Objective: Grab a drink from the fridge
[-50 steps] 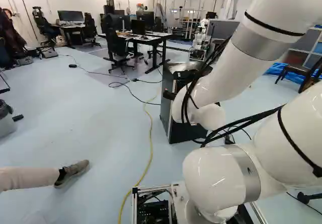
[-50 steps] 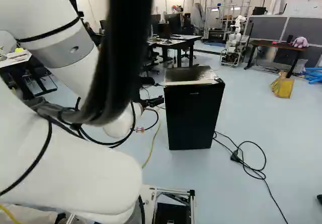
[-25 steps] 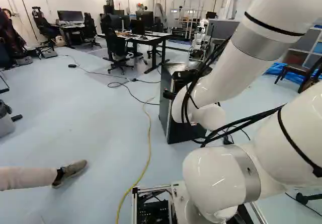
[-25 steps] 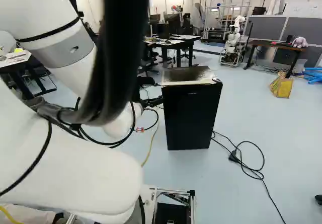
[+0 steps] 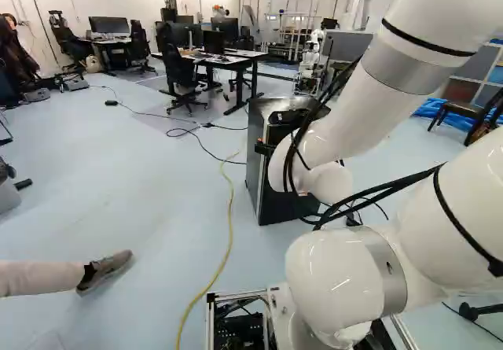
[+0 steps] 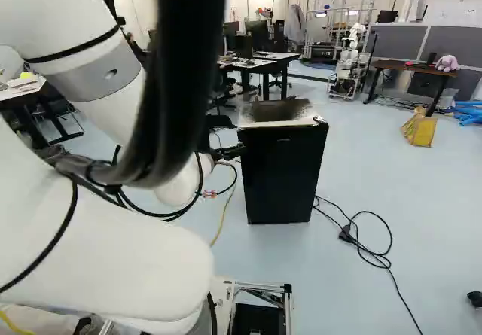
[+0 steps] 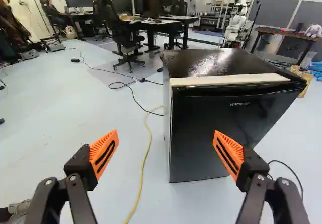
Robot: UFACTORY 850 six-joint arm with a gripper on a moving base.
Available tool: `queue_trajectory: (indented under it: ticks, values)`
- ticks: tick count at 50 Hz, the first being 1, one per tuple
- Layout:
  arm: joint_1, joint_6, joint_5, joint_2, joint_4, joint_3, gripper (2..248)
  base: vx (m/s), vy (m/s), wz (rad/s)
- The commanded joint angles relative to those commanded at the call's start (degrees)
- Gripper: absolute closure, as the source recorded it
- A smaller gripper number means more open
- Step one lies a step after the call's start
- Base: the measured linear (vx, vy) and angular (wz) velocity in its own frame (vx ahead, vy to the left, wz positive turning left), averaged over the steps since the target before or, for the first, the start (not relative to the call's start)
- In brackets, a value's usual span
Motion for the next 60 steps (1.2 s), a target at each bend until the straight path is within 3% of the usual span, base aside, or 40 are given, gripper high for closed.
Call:
queue_trajectory:
  ticks: [43, 60]
  values:
    - [0.0, 0.0, 0.0, 0.0, 0.0, 0.0, 3, 0.002, -0.052, 0.002]
    - [0.0, 0.0, 0.0, 0.0, 0.0, 0.0, 3, 0.009, -0.016, 0.241]
